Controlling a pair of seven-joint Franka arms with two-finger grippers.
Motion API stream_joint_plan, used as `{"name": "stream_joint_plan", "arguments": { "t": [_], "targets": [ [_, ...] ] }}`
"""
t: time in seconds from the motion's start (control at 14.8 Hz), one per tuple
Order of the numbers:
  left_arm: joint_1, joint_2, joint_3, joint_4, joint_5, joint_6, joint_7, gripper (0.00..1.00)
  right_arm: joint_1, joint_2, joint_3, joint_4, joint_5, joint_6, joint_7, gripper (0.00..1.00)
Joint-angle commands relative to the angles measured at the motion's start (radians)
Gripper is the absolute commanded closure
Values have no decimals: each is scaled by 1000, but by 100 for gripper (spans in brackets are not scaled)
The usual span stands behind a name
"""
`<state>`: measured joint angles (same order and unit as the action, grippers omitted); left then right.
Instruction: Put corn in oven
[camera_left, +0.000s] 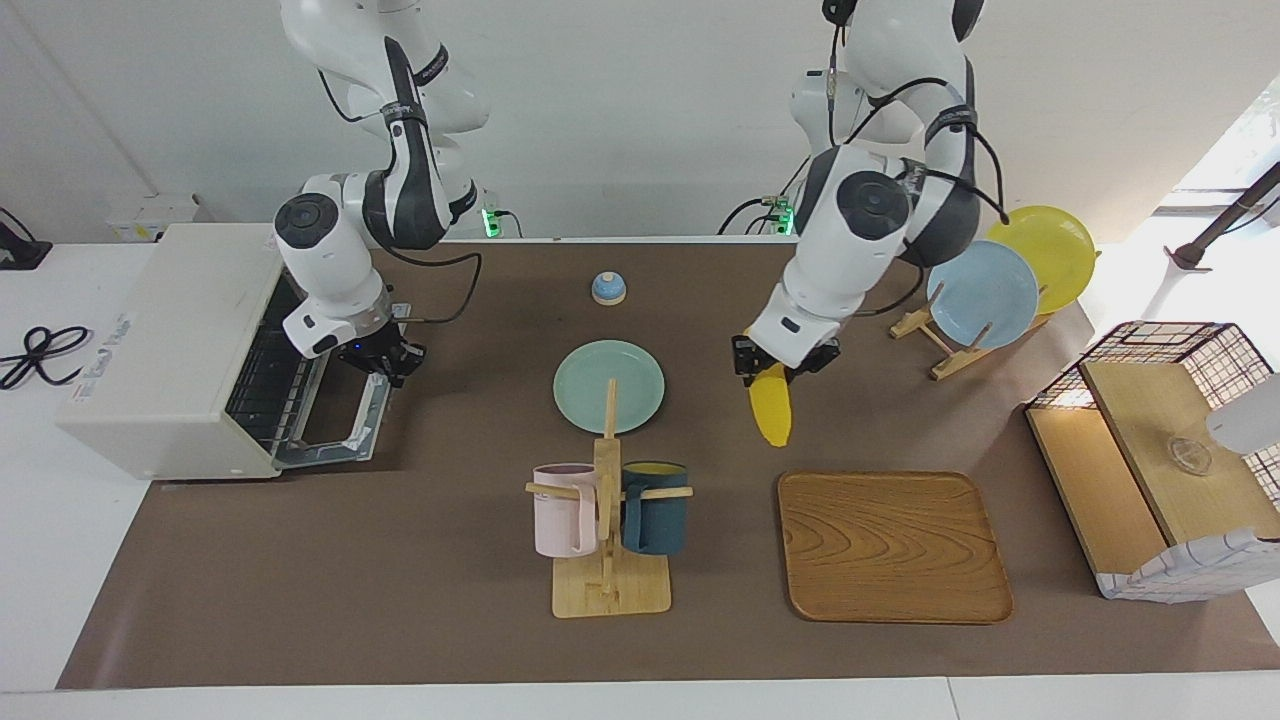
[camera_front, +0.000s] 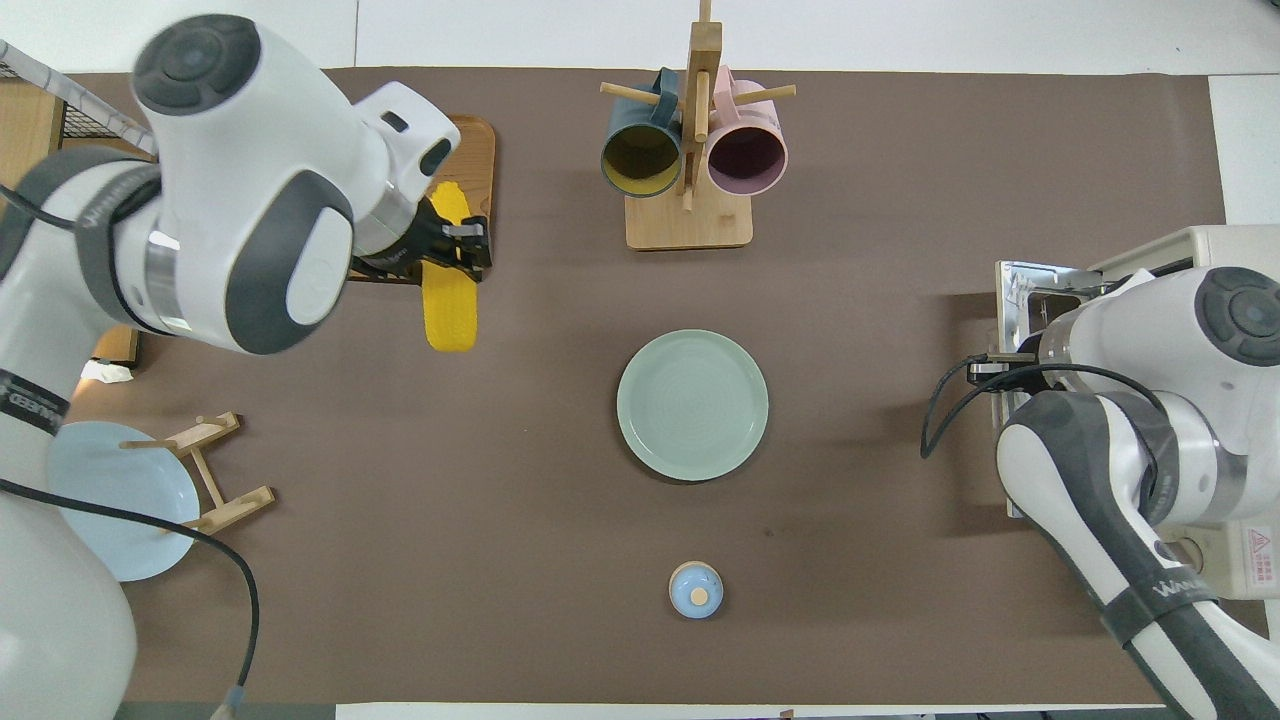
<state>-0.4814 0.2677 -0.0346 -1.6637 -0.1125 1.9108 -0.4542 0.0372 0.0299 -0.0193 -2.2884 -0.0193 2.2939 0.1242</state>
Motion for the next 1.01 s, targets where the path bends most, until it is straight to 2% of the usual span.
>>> {"name": "stream_joint_plan", "arguments": {
  "t": [0.0,0.13,0.27,0.74,0.94],
  "targets": [
    [-115,-103,19,-222,-12,205,-95,100,-8,1,-19,-16,-11,18,2,100],
    [-182,-120,19,-287,-12,293,-150,100,-8,16,-19,-23,-8,36,2,100],
    [-239,-98,19,-289,-12,361,-211,100,-8,18,-19,-39,1,58,2,100],
    [-345,51,24,-265,-10,551,-244,100,13,47,-19,-40,39,61,5,100],
    [-356,84,24,-260,-9,588,-247,100,96,54,-19,2,41,43,115,100]
  ]
}}
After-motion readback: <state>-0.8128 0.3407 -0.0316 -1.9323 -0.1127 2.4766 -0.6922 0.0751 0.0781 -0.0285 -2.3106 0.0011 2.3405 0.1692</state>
